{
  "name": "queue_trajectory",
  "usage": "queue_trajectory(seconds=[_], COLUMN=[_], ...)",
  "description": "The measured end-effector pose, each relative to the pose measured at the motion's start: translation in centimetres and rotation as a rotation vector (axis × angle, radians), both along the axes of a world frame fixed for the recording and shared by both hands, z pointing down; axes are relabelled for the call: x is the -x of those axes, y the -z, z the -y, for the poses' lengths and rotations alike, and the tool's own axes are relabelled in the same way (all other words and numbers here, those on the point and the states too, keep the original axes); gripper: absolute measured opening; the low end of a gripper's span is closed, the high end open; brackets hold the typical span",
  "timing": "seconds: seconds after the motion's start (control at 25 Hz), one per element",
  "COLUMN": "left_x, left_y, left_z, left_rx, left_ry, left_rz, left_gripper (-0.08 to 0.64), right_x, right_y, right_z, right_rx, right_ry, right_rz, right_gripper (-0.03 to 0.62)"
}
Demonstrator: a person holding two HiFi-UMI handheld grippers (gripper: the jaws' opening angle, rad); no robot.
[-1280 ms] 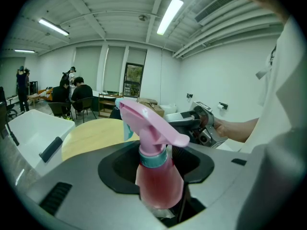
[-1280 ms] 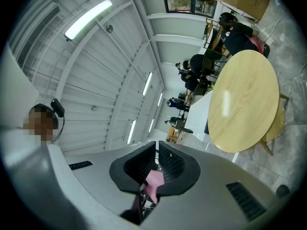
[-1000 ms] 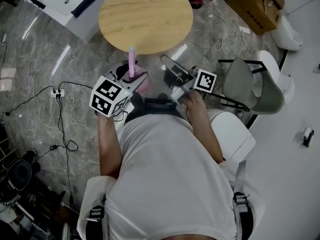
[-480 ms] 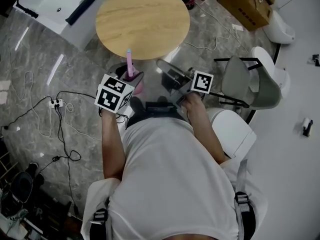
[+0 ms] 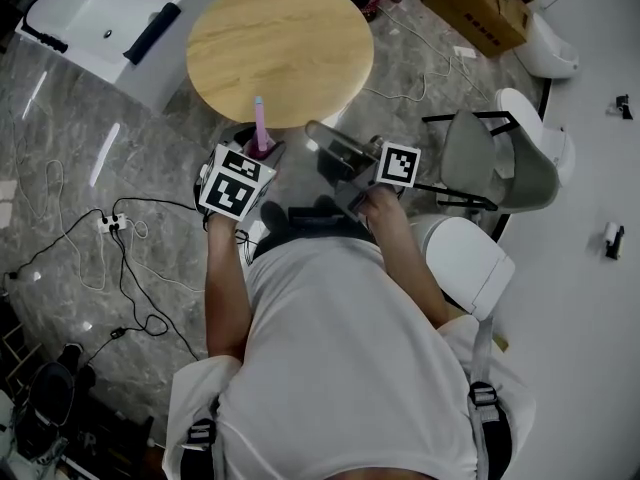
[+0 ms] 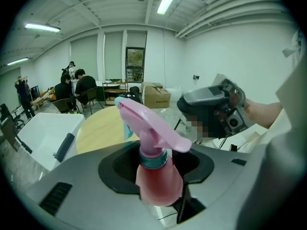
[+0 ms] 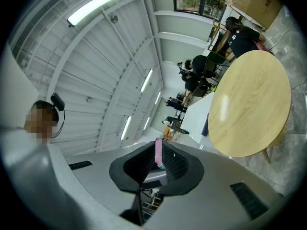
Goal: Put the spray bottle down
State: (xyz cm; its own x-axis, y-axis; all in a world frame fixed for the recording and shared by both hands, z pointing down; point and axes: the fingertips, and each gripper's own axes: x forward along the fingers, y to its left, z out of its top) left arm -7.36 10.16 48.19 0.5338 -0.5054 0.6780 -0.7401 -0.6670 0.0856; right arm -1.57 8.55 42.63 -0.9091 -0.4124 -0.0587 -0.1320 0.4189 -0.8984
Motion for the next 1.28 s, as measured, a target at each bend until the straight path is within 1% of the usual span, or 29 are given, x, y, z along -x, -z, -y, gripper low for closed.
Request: queue_trajectory(seconds=[0.28,0.4,0.68,0.88,1.04,1.12,1.28], left_x=[-0.8,-1.3,-2.7,-4.2,-5.7,-6.4,-6.9], left_y=[-0.1,-0.4,-0.3,0.0,-0.1,0.1,0.5], left_z=[1.2,2.3,7.2,11.4,14.2,15.7,18.1], left_rx=[0.006,0.03,0.039,0.043,0.049,0.053,0.053], left_ry=[-0.002,0.007,0.031,0.062,0.087,0.105,0.135], left_rz=[-0.002,0.009,0.034,0.06,0.088,0.089,0.104], left_gripper=[0.202,0.202,0.202,0.202,0.202,0.202,0.202], right_x=[-0.3,-0.9,-2.3,-4.3,-5.8,-6.3,-6.7], right_y=[0.2,0.1,-0.1,-0.5,-0.5,-0.6,-1.2], right_z=[0.9,2.2,7.8,12.7,15.8,17.2,19.2], right_rx=[0.005,0.002,0.025,0.039,0.044,0.058,0.085], right_ry=[0.009,0.02,0.044,0.062,0.092,0.109,0.137], right_rz=[0.021,0.033,0.079,0.111,0.13,0.14,0.153], right_gripper=[0.028,0.028,0.028,0.032,0.053,0.065,0.081])
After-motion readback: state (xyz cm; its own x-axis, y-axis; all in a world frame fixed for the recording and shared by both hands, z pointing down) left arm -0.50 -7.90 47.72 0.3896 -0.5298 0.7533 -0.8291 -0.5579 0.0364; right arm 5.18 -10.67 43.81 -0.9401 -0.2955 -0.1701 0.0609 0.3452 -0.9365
